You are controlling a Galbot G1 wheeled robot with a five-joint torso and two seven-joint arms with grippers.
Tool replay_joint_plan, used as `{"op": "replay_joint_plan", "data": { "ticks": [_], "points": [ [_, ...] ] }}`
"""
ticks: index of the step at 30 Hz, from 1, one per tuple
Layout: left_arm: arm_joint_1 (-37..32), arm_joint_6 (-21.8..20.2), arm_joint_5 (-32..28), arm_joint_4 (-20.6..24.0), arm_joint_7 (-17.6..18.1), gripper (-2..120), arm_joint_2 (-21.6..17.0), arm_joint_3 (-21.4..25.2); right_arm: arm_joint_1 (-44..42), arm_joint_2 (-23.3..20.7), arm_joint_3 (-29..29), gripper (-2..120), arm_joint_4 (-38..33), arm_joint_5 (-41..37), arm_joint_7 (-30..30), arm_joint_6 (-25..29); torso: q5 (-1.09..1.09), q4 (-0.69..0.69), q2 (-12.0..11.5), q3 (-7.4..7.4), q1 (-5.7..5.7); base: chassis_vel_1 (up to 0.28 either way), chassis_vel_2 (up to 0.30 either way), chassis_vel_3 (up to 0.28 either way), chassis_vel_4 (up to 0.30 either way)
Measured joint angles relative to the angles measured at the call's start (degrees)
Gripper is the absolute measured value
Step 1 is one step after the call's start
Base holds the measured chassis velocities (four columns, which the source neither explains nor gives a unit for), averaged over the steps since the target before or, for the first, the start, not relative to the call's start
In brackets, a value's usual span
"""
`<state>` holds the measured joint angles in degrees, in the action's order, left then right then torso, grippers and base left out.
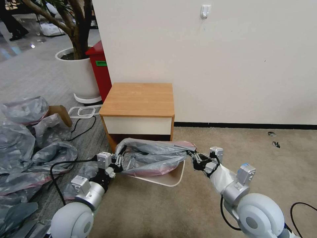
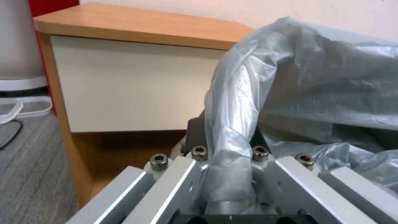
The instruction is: Pick up the garbage bag from the table and place it over the trash can.
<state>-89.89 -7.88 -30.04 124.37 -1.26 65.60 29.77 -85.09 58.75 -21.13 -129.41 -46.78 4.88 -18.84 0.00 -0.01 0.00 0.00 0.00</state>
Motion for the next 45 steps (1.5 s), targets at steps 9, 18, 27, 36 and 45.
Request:
{"op": "replay_joint_plan", "data": {
  "ticks": [9,18,27,36,45],
  "points": [
    [0.9,-1.3,-2.7,-0.1,0.8,3,0.8,0.9,-0.9,-1.1,-1.6,34,0.7,0.1,-0.2,0.1,0.01,0.01,0.0,0.0,0.0,0.0,0.0,0.0,0.0],
    [1.4,-1.9,-4.4,-1.4,1.9,3,2.2,1.5,-6.3,5.8,-3.3,67,-5.7,-4.0,1.6,4.3,0.0,0.01,0.0,0.0,0.0,0.0,0.0,0.0,0.0],
    [1.5,-2.0,-5.1,-1.8,2.0,3,3.0,0.9,-10.6,12.6,10.5,99,-8.8,0.5,1.5,4.2,0.0,0.01,0.0,-0.01,0.0,0.0,0.0,0.0,0.0],
    [0.6,-2.0,-5.1,-1.1,2.0,3,3.5,0.8,-7.9,14.4,14.6,100,-5.2,3.0,1.0,3.4,0.0,0.01,0.0,0.0,0.0,0.0,0.0,0.0,0.0],
    [0.1,-2.7,-5.8,0.3,1.9,3,3.9,0.2,-5.0,14.6,14.6,100,-2.2,2.7,1.2,3.1,0.0,0.01,0.0,0.0,0.0,0.0,0.0,0.0,0.0]
  ]
}}
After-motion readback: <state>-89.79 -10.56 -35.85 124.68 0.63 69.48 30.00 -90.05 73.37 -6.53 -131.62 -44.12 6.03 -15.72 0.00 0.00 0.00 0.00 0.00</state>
